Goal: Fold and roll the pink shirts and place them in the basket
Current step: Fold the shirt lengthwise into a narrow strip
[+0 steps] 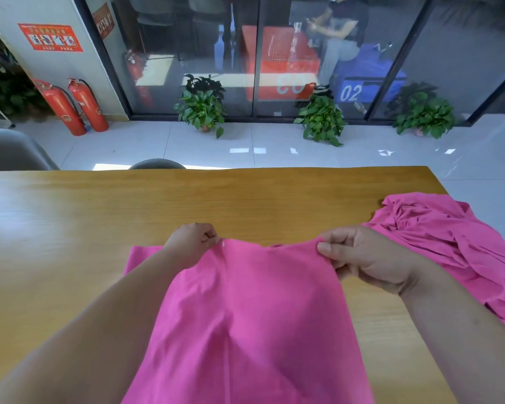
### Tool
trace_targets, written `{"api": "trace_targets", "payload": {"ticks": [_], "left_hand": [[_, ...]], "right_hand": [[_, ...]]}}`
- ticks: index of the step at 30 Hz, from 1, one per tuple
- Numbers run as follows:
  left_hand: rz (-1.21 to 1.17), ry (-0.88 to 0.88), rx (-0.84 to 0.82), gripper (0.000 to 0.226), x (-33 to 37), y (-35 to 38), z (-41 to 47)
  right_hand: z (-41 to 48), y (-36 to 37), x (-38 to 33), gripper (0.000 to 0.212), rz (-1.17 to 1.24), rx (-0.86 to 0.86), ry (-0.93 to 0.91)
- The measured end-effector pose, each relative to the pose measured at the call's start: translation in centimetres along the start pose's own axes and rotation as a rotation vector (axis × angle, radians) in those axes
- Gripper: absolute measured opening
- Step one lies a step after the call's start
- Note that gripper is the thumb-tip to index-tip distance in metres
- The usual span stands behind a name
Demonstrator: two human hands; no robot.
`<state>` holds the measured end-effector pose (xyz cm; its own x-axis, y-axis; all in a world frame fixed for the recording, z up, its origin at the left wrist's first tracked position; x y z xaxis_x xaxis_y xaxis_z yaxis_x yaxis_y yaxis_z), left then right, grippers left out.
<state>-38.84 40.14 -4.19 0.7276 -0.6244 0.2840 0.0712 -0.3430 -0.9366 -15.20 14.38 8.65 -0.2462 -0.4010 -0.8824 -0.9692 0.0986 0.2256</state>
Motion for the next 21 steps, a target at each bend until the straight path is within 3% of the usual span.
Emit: {"api": "trace_targets", "payload": {"ticks": [2,4,6,8,10,12,17,21], "left_hand": [[-0.010,-0.001,-0.006,0.013,-0.2,-0.1,-0.4],[0.000,-0.009,-0.009,0.014,-0.4,-0.1,-0.7],[0.004,-0.011,-0.019,0.015,-0.6,0.0,-0.9],[0.027,-0.001,-0.032,0.015,-0.7,0.1,-1.1],[0.027,0.001,-0.037,0.015,-0.8,0.2,-1.2],[0.010,-0.010,-0.038,0.015,-0.9,0.2,-1.2],[0.008,-0.036,-0.048,0.017,-1.3,0.5,-0.9],[0.108,-0.040,-0.002,0.021,-0.3,1.1,-0.3]], "right_hand": [[0.6,-2.7,0.8,0.017,0.012,0.172,-0.008],[1.1,-6.8,2.2,0.014,-0.266,0.507,0.017],[1.5,-8.7,3.5,0.018,-0.548,0.661,0.082],[1.4,-6.4,3.1,0.015,-0.423,0.548,0.069],[1.0,-2.7,2.1,0.021,-0.152,0.244,0.108],[0.5,-1.7,1.1,0.028,-0.028,0.118,0.090],[2.1,-10.8,4.6,0.015,-0.215,0.654,0.030],[3.5,-14.2,7.2,0.020,-0.366,0.739,0.018]]}}
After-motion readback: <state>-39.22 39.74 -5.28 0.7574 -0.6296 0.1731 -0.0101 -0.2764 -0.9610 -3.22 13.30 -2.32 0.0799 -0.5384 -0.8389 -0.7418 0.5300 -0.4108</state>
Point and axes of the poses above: each hand's wrist, its own z-axis towards the middle knuckle, its own y-axis out of the palm, x = y × z, the point moved 5 cm from there along z, towards the middle knuckle, and after that the axes turned 13 degrees about z, right-handed, at the moved point
